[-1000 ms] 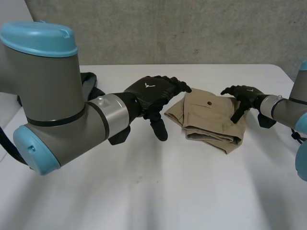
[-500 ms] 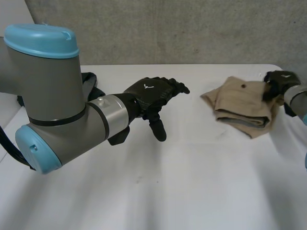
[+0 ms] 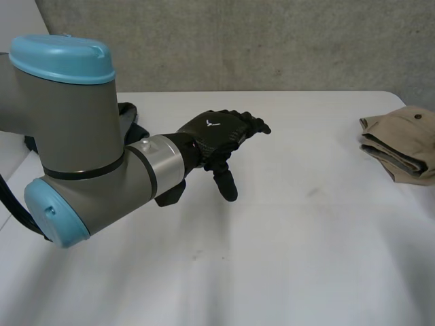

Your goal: Fold the laundry.

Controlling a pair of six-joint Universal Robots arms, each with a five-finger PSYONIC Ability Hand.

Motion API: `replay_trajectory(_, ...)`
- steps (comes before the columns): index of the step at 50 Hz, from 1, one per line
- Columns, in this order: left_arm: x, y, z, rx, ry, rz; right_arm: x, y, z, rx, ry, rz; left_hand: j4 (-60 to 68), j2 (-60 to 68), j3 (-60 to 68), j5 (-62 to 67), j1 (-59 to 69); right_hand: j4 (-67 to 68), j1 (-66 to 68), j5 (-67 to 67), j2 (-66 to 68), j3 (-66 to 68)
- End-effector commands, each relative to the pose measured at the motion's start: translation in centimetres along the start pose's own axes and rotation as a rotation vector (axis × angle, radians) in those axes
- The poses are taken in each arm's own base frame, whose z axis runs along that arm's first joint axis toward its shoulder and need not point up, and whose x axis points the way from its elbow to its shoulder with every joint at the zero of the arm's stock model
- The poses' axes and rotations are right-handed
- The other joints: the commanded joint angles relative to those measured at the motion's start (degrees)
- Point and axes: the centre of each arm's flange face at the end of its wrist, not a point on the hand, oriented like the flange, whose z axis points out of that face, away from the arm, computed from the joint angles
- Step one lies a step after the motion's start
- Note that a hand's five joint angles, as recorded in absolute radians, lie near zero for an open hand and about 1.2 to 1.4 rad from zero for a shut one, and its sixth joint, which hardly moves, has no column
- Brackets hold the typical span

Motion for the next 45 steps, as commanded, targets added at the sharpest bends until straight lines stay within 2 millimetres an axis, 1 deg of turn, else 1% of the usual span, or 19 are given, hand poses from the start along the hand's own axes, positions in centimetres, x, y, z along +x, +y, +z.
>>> replay_trajectory(1,0.0,0.1,0.0,-0.005,0.000,-0.003,-0.9,0.3,-0.9,-0.066,-0.070,-0.012,1.62,1.67,1.24,0.65,1.99,-46.12,-31.59,-43.70,-44.86,-45.30)
replay_trajectory(7,0.1,-0.1,-0.2,0.000,0.001,-0.003,-0.3,-2.1,-2.2,-0.110,-0.057,-0.101,1.62,1.67,1.24,0.65,1.99,-46.12,-31.59,-43.70,-44.86,-45.30)
replay_trajectory(10,0.2,-0.1,-0.3,0.000,0.001,-0.003,0.4,-4.6,-2.9,-0.100,-0.025,-0.237,1.62,1.67,1.24,0.65,1.99,-46.12,-31.59,-43.70,-44.86,-45.30)
replay_trajectory(15,-0.1,-0.7,-0.8,0.018,-0.027,-0.001,1.6,-10.8,-5.1,-0.035,0.032,-0.567,1.62,1.67,1.24,0.65,1.99,-46.12,-31.59,-43.70,-44.86,-45.30)
replay_trajectory(18,-0.4,-1.4,-1.0,0.053,-0.055,0.011,1.9,-13.5,-6.5,-0.002,0.060,-0.645,1.62,1.67,1.24,0.65,1.99,-46.12,-31.59,-43.70,-44.86,-45.30)
replay_trajectory(19,-0.7,-2.0,-1.1,0.089,-0.076,0.022,1.7,-15.1,-7.3,0.031,0.075,-0.652,1.45,1.50,1.07,0.48,1.82,-46.12,-31.59,-43.70,-44.86,-45.30)
replay_trajectory(22,-1.2,-2.9,-1.1,0.154,-0.120,0.042,0.5,-17.6,-8.9,0.099,0.077,-0.641,1.12,1.17,0.74,0.15,1.48,-46.12,-31.59,-43.70,-44.86,-45.30)
replay_trajectory(24,-2.6,-3.9,-1.2,0.215,-0.190,0.061,-3.9,-19.1,-11.5,0.177,-0.011,-0.613,0.78,0.83,0.40,-0.19,1.14,-46.12,-31.59,-43.70,-44.86,-45.30)
replay_trajectory(25,-3.2,-4.1,-1.3,0.233,-0.217,0.067,-5.8,-19.2,-12.5,0.196,-0.058,-0.604,0.78,0.83,0.40,-0.19,1.14,-46.12,-31.59,-43.70,-44.86,-45.30)
replay_trajectory(26,-4.0,-4.5,-1.4,0.253,-0.245,0.072,-9.3,-19.0,-14.7,0.222,-0.153,-0.581,0.78,0.83,0.40,-0.19,1.14,-46.12,-31.59,-43.70,-44.86,-45.30)
replay_trajectory(29,-6.7,-5.2,-1.5,0.309,-0.327,0.110,-13.4,-18.0,-17.8,0.230,-0.298,-0.557,0.78,0.83,0.40,-0.19,1.14,-46.12,-31.59,-43.70,-44.86,-45.30)
replay_trajectory(30,-7.6,-5.3,-1.5,0.318,-0.350,0.125,-15.7,-16.8,-19.9,0.220,-0.398,-0.548,0.61,0.66,0.23,-0.36,0.98,-46.12,-31.59,-43.70,-44.86,-45.30)
replay_trajectory(33,-12.0,-5.0,-1.5,0.310,-0.463,0.211,-18.4,-15.1,-23.2,0.209,-0.546,-0.539,-0.23,-0.18,-0.61,-1.20,0.14,-46.12,-31.59,-43.70,-44.86,-45.30)
replay_trajectory(34,-13.1,-4.6,-1.4,0.294,-0.489,0.235,-19.6,-14.1,-25.4,0.200,-0.632,-0.538,-0.23,-0.18,-0.61,-1.20,0.14,-46.12,-31.59,-43.70,-44.86,-45.30)
replay_trajectory(35,-15.1,-3.4,-1.0,0.248,-0.531,0.276,-20.2,-13.7,-26.6,0.199,-0.674,-0.538,-0.23,-0.18,-0.61,-1.20,0.14,-46.12,-31.59,-43.70,-44.86,-45.30)
replay_trajectory(38,-18.1,-1.2,-0.4,0.168,-0.584,0.340,-22.1,-11.5,-30.9,0.190,-0.828,-0.550,-0.23,-0.18,-0.61,-1.20,0.14,-46.12,-31.59,-43.70,-44.86,-45.30)
replay_trajectory(41,-22.1,1.1,0.2,0.084,-0.648,0.407,-22.9,-9.5,-33.3,0.167,-0.913,-0.562,-0.40,-0.35,-0.78,-1.37,-0.03,-46.12,-31.59,-43.70,-44.86,-45.30)
replay_trajectory(42,-24.3,2.6,0.5,0.042,-0.675,0.413,-23.1,-8.2,-34.5,0.143,-0.949,-0.574,-0.40,-0.35,-0.78,-1.37,-0.03,-46.12,-31.59,-43.70,-44.86,-45.30)
replay_trajectory(45,-27.0,5.0,1.2,-0.002,-0.687,0.400,-22.8,-6.7,-35.8,0.104,-0.982,-0.586,-0.40,-0.35,-0.78,-1.37,-0.03,-46.12,-31.59,-43.70,-44.86,-45.30)
